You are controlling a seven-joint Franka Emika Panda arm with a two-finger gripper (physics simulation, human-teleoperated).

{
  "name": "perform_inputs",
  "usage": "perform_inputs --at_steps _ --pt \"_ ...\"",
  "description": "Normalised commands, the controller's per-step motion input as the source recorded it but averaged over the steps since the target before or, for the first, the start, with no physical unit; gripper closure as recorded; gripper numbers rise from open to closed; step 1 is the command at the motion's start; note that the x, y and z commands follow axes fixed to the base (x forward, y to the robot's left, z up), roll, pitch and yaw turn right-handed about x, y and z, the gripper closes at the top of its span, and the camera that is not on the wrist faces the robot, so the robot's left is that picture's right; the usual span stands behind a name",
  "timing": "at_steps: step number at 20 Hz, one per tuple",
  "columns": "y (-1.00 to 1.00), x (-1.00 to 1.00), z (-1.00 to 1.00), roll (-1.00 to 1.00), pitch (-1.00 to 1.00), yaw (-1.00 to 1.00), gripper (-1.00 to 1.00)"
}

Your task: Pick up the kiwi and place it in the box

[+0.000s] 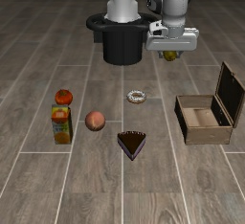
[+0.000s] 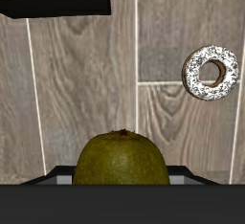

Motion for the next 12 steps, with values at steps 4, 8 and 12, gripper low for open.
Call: perform_inputs --at_steps 4,8,12 --pt "0.00 0.00 1.00 0.00 0.00 0.00 1.00" --pt "1.00 0.00 0.00 0.00 0.00 0.00 1.00" --pt "0.75 0.25 0.00 0.00 0.00 0.00 1.00"
